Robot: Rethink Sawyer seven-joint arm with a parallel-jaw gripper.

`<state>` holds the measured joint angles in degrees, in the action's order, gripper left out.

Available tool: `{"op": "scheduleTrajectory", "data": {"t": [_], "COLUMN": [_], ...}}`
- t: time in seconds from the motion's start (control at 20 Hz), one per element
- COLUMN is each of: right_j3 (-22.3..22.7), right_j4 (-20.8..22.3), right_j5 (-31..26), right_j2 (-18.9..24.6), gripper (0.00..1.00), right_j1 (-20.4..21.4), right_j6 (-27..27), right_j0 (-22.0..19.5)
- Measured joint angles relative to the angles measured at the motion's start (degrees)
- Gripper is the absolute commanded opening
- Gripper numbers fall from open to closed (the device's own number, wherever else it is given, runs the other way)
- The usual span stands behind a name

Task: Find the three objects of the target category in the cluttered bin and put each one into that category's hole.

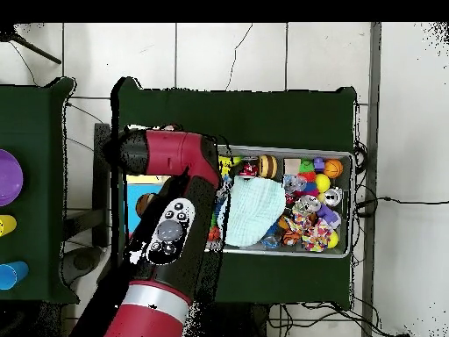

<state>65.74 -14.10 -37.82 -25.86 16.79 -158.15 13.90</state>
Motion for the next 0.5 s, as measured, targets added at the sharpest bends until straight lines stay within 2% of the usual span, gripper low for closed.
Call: {"op": "scheduleTrajectory", "data": {"t": [0.35, 0.5], "right_j3": [-0.01, 0.00], "right_j4": [0.05, 0.00], "right_j5": [-0.79, -2.77], "right_j2": [-0.02, -0.02], "gripper": [0.00, 0.00], "right_j1": [-0.51, -0.19], "right_j6": [0.00, -0.01], "right_j0": [1.81, 2.76]}}
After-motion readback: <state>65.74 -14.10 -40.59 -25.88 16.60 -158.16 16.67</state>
